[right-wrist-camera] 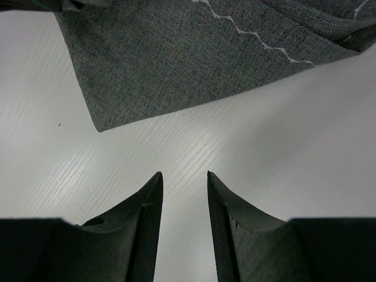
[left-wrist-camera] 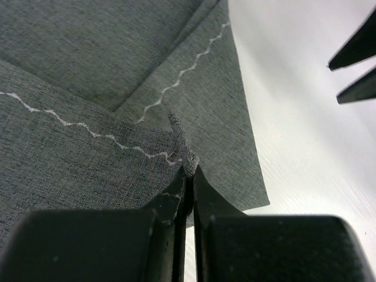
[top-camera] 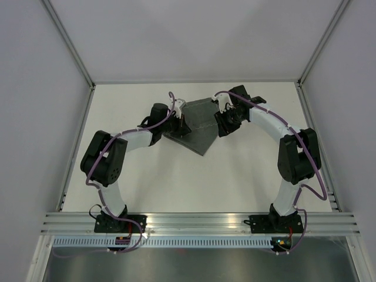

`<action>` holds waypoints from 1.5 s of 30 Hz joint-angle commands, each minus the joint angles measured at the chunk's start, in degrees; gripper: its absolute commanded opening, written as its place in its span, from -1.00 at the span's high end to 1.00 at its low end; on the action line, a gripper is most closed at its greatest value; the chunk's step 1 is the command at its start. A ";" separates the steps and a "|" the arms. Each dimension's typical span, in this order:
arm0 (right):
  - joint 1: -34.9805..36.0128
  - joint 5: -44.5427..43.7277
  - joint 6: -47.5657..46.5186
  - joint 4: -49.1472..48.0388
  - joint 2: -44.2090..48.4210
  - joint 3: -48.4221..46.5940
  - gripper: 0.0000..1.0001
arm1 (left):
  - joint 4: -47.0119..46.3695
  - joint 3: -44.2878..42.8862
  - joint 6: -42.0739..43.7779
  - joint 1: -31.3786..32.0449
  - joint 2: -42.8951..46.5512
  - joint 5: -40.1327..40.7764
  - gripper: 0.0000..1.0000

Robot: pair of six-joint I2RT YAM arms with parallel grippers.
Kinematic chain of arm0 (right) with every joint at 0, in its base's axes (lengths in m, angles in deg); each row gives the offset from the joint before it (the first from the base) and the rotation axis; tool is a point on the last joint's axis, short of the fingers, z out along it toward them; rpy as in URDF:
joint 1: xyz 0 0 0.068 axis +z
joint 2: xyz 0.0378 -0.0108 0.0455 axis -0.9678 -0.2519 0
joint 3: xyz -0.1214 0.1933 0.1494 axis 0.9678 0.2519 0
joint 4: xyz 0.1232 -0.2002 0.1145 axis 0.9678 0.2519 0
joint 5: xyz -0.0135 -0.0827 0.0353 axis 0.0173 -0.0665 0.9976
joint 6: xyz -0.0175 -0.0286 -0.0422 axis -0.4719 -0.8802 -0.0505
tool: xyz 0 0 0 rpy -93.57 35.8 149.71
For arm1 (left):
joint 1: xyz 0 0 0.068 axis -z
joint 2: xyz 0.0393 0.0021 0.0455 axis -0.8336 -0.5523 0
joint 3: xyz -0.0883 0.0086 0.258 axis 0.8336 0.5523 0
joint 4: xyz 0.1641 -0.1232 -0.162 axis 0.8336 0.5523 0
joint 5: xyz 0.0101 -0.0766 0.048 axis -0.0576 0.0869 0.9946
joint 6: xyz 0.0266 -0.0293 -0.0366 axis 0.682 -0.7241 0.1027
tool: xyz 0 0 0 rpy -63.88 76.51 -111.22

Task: Fold the napkin, place the utensils inside, and roll it up
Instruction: Fold the napkin

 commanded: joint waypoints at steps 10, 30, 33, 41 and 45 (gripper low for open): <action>-0.01 -2.83 -0.12 -0.51 -0.92 -1.16 0.16 | -0.86 3.34 8.01 6.97 3.11 5.95 0.88; -0.01 -4.50 -0.29 -0.60 -2.59 -1.16 0.17 | -3.14 2.73 6.16 17.08 -2.44 13.33 0.19; -0.10 -4.68 -0.29 -0.51 -2.59 -1.16 0.16 | -4.37 2.64 4.85 17.61 -3.05 14.03 0.14; -0.10 -4.76 -0.29 -0.60 -2.86 -1.16 0.17 | -7.71 3.16 2.56 18.93 -2.53 18.51 0.13; -0.10 -4.85 -0.21 -0.60 -2.77 -1.07 0.17 | -9.82 3.69 1.50 18.93 -1.74 19.31 0.14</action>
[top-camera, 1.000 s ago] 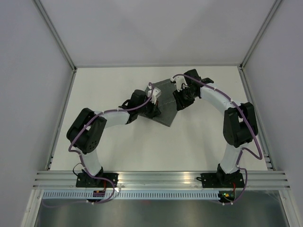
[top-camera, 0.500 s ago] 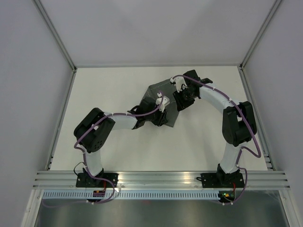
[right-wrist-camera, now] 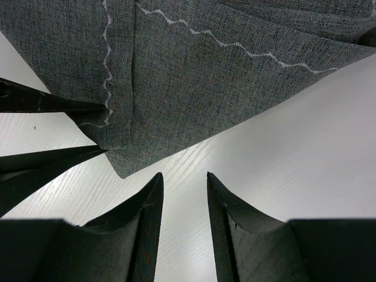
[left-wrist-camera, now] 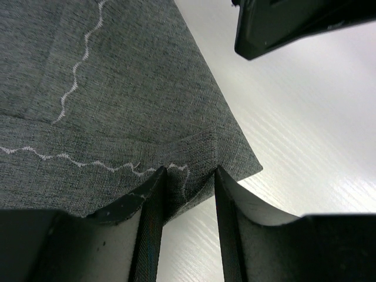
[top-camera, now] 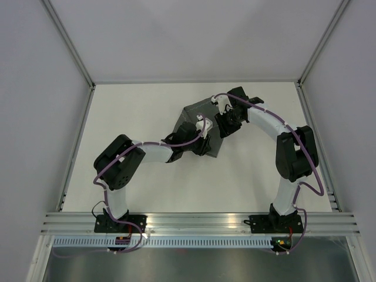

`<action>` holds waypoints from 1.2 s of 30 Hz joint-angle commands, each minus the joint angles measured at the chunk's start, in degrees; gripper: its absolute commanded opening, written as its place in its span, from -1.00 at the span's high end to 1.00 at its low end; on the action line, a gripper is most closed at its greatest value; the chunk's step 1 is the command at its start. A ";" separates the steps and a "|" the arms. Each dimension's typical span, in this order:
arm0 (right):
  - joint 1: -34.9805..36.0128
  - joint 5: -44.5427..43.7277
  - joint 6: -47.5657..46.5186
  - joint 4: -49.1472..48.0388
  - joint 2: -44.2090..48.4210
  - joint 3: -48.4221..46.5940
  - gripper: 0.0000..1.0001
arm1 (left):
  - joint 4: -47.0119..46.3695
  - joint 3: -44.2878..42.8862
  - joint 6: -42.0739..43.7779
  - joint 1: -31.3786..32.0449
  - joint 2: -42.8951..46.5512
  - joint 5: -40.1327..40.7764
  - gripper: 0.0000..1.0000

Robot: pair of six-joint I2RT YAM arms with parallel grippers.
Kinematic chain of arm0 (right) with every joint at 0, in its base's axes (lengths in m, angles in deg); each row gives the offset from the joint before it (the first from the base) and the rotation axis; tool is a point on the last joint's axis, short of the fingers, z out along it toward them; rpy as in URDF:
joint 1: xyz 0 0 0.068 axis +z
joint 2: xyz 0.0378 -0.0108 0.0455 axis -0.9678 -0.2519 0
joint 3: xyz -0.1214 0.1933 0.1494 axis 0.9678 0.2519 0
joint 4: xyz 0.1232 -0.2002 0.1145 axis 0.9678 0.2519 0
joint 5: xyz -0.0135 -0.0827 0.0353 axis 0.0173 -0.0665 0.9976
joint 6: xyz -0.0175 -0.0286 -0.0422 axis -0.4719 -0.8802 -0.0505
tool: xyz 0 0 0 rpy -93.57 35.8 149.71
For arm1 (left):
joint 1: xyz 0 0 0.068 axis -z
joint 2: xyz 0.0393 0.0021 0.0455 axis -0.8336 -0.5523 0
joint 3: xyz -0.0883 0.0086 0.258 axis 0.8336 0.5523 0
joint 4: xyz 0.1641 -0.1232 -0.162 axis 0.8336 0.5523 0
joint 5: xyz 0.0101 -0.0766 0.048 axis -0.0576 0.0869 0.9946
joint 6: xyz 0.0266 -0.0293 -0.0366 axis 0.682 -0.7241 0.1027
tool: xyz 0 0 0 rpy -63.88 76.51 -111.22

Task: Fold the napkin, place the utensils inside, and roll it up
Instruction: Fold the napkin

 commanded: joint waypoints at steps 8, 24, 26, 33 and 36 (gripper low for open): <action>-0.10 -1.90 0.32 -0.40 -0.93 -1.16 0.17 | -4.77 -1.85 -2.63 0.48 -2.14 -2.85 0.07; -0.01 -4.27 0.93 -0.58 -1.90 -1.42 0.17 | -6.44 -3.52 -5.35 2.15 -1.89 -4.27 -0.07; -0.10 -4.80 1.20 -0.75 -2.16 -1.42 0.17 | -5.66 -3.78 -5.53 1.98 1.10 -2.17 -0.10; -0.63 -5.50 2.43 -1.11 -3.13 -1.42 0.17 | 3.03 -5.01 -6.23 0.22 11.65 10.22 -0.17; -0.89 -6.91 3.31 -1.54 -4.27 -1.42 0.17 | 11.18 -5.62 -9.21 -3.03 15.34 21.29 -0.12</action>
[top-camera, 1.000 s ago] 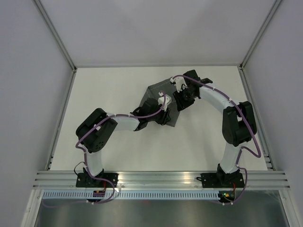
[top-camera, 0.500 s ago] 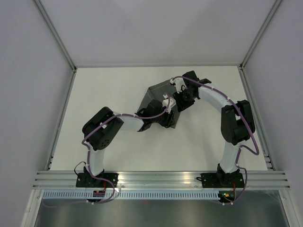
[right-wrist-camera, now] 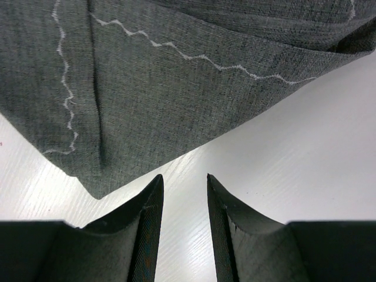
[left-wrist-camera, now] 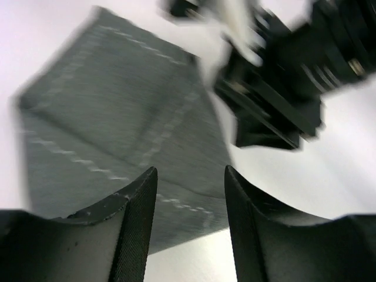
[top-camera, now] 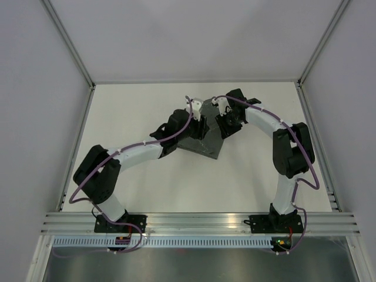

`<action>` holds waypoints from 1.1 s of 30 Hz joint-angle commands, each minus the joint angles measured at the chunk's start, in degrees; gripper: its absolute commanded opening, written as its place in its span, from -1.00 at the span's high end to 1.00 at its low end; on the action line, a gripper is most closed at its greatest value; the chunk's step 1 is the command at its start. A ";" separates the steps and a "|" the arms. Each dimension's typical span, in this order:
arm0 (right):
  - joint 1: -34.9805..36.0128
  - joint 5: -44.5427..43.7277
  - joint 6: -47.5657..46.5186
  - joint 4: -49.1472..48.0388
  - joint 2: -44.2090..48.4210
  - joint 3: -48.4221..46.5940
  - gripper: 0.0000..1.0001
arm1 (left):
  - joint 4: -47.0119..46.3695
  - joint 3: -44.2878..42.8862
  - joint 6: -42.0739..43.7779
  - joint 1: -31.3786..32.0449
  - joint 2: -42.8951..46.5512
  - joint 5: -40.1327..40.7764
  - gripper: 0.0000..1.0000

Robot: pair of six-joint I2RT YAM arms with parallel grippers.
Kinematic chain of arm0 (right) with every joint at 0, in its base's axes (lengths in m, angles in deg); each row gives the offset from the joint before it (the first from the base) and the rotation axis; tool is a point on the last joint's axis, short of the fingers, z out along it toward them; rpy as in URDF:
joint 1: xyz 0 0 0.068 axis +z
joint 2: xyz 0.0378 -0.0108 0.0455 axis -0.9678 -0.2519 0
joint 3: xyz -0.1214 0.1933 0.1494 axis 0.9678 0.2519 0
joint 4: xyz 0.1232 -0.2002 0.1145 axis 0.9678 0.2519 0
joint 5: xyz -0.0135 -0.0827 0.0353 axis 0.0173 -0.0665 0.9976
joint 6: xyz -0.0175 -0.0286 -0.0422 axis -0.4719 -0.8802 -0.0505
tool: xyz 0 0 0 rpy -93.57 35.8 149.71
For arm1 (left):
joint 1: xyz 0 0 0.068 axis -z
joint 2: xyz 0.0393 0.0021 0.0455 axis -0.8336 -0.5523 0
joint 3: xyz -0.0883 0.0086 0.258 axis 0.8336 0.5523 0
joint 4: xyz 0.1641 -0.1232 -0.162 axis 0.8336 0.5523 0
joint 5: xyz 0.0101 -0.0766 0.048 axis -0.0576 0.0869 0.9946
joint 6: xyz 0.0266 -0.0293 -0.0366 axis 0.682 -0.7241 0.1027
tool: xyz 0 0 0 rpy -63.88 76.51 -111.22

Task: Fold the napkin, place the utensils inside, and roll it up
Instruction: Fold the napkin

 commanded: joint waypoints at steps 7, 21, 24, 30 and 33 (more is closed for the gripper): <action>-0.96 -5.85 3.42 0.18 -5.64 -2.54 0.17 | 21.69 -4.26 -11.81 -14.36 2.84 19.62 0.29; -0.96 -9.28 1.14 0.45 -12.06 -8.16 0.18 | 22.41 -6.29 -14.81 -17.71 -12.10 16.55 0.48; -0.96 -9.54 0.52 0.62 -13.82 -10.62 0.18 | 21.53 -5.14 -15.68 -17.45 -11.84 15.23 0.49; -0.96 -9.63 -0.53 1.42 -17.25 -15.63 0.18 | 19.59 -0.75 -17.44 -15.52 -10.00 14.97 0.52; -0.96 -9.63 -0.62 1.76 -18.57 -17.31 0.18 | 18.19 1.54 -18.49 -14.29 -9.47 14.88 0.53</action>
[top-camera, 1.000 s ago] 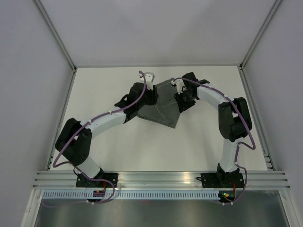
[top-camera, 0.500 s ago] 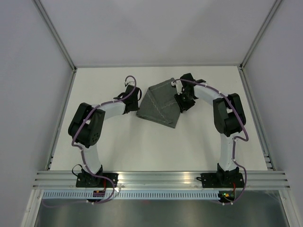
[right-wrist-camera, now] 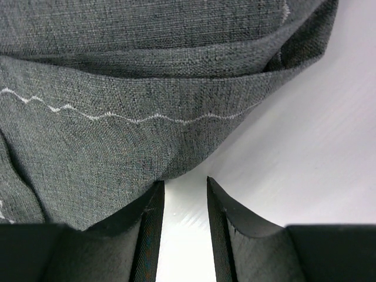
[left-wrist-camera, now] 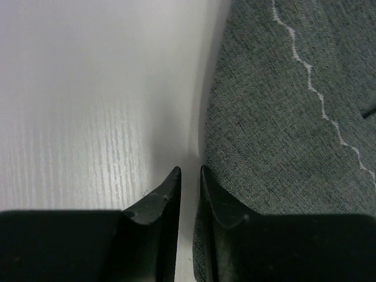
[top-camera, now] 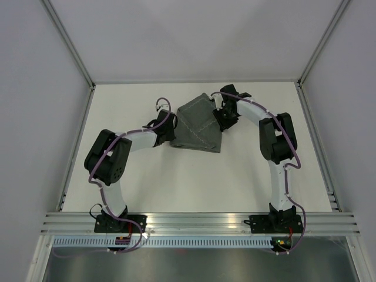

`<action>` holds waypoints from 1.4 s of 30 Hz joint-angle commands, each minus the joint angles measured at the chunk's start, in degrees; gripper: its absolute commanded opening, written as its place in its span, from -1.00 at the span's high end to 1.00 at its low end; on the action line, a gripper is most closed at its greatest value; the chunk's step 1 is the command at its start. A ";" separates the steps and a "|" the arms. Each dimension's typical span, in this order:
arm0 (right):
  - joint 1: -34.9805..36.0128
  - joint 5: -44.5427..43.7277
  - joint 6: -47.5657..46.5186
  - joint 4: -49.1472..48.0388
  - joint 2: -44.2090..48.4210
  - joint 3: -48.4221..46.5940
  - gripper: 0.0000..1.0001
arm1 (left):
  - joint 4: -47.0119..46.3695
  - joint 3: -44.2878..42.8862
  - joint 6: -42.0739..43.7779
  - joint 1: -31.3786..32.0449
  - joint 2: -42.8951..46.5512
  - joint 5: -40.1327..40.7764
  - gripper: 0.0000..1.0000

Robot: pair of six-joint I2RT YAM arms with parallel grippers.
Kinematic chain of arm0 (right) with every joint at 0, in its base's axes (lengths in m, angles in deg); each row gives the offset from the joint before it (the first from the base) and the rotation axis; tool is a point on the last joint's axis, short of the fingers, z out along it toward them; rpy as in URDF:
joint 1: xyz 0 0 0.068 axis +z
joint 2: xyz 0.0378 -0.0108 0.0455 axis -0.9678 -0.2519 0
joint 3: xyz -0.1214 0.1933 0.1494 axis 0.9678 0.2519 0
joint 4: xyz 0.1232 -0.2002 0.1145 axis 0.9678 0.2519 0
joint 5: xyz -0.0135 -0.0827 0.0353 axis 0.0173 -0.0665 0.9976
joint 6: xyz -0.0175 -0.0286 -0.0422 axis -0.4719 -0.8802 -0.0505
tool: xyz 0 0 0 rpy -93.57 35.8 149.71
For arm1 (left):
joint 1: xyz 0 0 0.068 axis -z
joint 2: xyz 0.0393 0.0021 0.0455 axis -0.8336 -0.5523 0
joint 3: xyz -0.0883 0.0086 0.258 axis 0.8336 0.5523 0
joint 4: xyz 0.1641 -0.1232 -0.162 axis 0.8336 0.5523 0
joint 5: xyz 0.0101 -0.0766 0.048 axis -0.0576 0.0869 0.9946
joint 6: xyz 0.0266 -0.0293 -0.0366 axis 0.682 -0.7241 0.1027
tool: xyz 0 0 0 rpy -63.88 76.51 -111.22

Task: Fold the napkin, place the utensils inside, and roll it up
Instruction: Fold the napkin, then roll the napkin with the utensil

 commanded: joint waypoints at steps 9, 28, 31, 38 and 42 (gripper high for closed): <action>0.11 -0.99 -0.12 1.50 -0.97 -0.34 0.19 | -1.12 7.77 -5.42 4.20 2.98 -1.32 0.53; -4.90 4.80 -10.56 -6.75 24.95 15.55 -0.14 | 0.55 3.39 -0.67 -1.87 17.83 -1.23 -0.01; -2.28 5.60 -16.19 -8.77 30.13 19.85 -0.31 | 1.24 0.75 1.34 -1.95 19.94 -1.49 -0.04; 5.99 6.93 -24.63 -15.72 34.02 27.78 -0.48 | 2.03 -1.19 3.11 -1.95 26.17 -2.20 -0.04; 10.39 5.87 -27.70 -18.89 30.59 28.23 -0.50 | 6.08 -0.84 2.58 -2.22 32.93 -0.53 -0.10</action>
